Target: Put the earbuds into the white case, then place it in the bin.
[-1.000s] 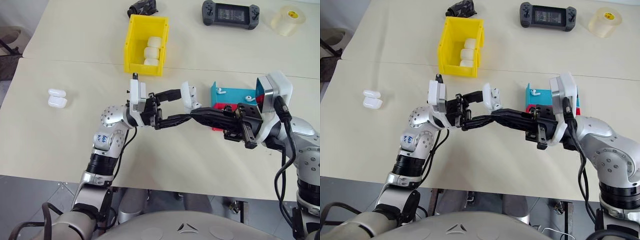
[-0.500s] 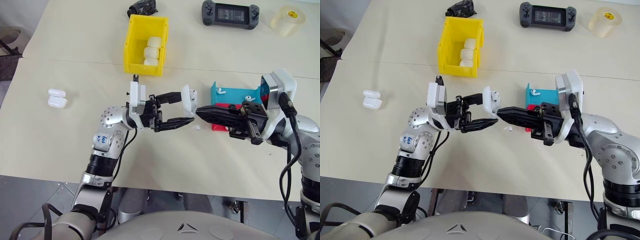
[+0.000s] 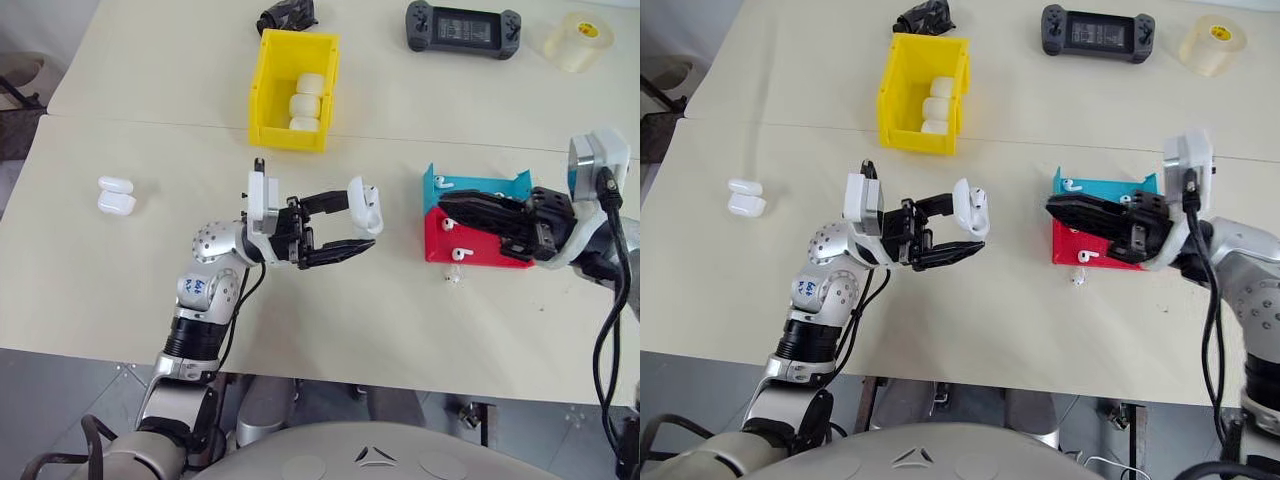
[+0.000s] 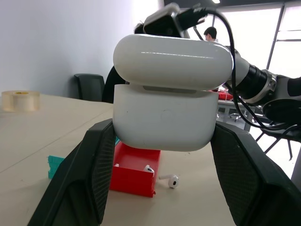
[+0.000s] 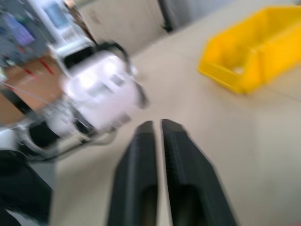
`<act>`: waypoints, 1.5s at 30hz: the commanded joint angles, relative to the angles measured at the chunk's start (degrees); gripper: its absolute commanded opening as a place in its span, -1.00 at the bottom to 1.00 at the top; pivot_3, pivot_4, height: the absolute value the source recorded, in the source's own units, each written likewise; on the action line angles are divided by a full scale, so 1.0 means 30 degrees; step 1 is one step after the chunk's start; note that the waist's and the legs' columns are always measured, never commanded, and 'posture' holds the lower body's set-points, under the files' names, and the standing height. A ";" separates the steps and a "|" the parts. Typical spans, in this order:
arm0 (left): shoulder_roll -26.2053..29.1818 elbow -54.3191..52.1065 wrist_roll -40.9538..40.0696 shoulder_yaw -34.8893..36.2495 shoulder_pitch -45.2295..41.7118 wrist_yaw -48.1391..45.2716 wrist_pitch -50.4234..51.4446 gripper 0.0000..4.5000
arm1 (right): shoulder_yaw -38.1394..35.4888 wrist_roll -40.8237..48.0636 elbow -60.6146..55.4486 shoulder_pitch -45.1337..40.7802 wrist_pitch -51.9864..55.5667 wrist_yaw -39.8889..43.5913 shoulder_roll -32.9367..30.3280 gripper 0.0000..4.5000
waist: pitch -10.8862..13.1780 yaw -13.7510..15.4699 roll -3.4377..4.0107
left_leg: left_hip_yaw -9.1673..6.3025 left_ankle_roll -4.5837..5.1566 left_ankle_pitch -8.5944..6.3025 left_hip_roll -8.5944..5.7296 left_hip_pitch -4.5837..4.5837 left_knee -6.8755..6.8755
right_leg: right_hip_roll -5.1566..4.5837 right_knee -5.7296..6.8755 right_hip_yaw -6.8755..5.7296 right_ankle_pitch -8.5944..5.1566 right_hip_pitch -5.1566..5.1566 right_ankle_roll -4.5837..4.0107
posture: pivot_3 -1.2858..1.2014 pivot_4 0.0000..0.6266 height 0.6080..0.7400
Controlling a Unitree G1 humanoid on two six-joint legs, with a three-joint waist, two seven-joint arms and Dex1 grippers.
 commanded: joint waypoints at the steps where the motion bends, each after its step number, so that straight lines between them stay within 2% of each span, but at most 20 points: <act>1: 0.0133 -0.1318 -0.0777 0.0156 0.0458 -0.0013 0.0103 0.21 | -0.0723 -0.2022 0.1789 -0.0168 -0.1355 0.1426 -0.0972 -0.26 | -0.0001 -0.0027 0.0001 | 0.0010 0.0006 -0.0003 -0.0001 0.0000 0.0003 | 0.0000 -0.0008 0.0007 0.0000 0.0000 0.0001 | 0.03 -0.52 1.00; 9: 0.0187 -0.2676 -0.1018 -0.0043 0.1218 0.0514 0.0558 0.21 | 0.2262 -0.7294 0.5891 -0.2875 -0.3734 0.4529 -0.3020 0.95 | 0.0000 -0.0100 0.0003 | 0.0038 -0.0019 0.0011 0.0023 0.0033 0.0002 | 0.0021 0.0006 0.0022 0.0001 0.0001 0.0001 | 0.03 -0.52 1.00; 10: 0.0157 -0.2819 -0.1009 -0.0048 0.1344 0.0644 0.0559 0.21 | 0.2636 -0.7812 0.6435 -0.3457 -0.4021 0.4825 -0.3045 0.99 | 0.0000 -0.0086 0.0002 | 0.0037 -0.0020 0.0012 0.0026 0.0033 0.0002 | 0.0022 0.0005 0.0022 0.0001 0.0001 0.0002 | 0.03 -0.52 1.00; 16: -0.0015 -0.3428 -0.0818 -0.0168 0.2104 0.1365 0.0298 0.21 | 0.5819 -1.1466 0.9106 -0.8347 -0.5396 0.6051 -0.2606 0.99 | 0.0004 -0.0164 0.0012 | 0.0060 -0.0018 0.0011 0.0017 0.0030 -0.0001 | 0.0015 -0.0001 0.0046 0.0001 -0.0013 0.0002 | 0.03 -0.52 1.00; 20: 0.0012 -0.3634 -0.0737 -0.0316 0.2364 0.1581 0.0201 0.21 | 0.8322 -1.3944 1.1206 -1.2291 -0.4992 0.6229 -0.1233 0.99 | 0.0004 -0.0228 0.0012 | 0.0055 -0.0027 0.0014 0.0028 0.0031 -0.0005 | 0.0019 0.0002 0.0042 0.0001 -0.0021 0.0001 | 0.03 -0.52 1.00; 24: 0.0070 -0.3654 -0.0700 -0.0333 0.2388 0.1741 0.0103 0.21 | 1.0254 -1.6034 1.3429 -1.4704 -0.5355 0.6885 0.0104 0.99 | 0.0004 -0.0119 0.0013 | 0.0050 -0.0029 0.0014 0.0024 0.0026 -0.0010 | 0.0017 -0.0002 0.0035 0.0001 -0.0025 0.0001 | 0.03 -0.52 1.00; 30: 0.0154 -0.3763 -0.0707 -0.0344 0.2394 0.1921 0.0059 0.21 | 1.2643 -1.9739 1.7431 -1.6866 -1.0118 0.7259 0.1953 0.99 | 0.0004 -0.0087 0.0012 | 0.0035 -0.0012 0.0000 -0.0012 -0.0004 -0.0008 | -0.0010 -0.0004 0.0005 0.0001 -0.0049 0.0002 | 0.03 -0.52 1.00; 36: 0.0280 -0.4154 -0.0730 -0.0359 0.2718 0.2157 0.0061 0.21 | 1.3129 -2.1581 2.1633 -1.8710 -1.3630 0.7575 0.3150 0.99 | 0.0004 -0.0153 0.0012 | 0.0037 -0.0018 0.0004 -0.0005 -0.0014 0.0006 | -0.0003 0.0011 -0.0002 0.0001 -0.0066 0.0002 | 0.03 -0.52 1.00; 45: 0.0578 -0.4768 -0.0831 -0.0248 0.3189 0.2607 0.0195 0.21 | 1.1438 -2.1013 2.4082 -2.0519 -1.4075 1.0162 0.3269 0.99 | 0.0004 -0.0232 0.0013 | 0.0034 -0.0019 0.0004 -0.0003 -0.0015 -0.0001 | -0.0004 0.0011 -0.0003 0.0001 -0.0066 0.0002 | 0.03 -0.52 1.00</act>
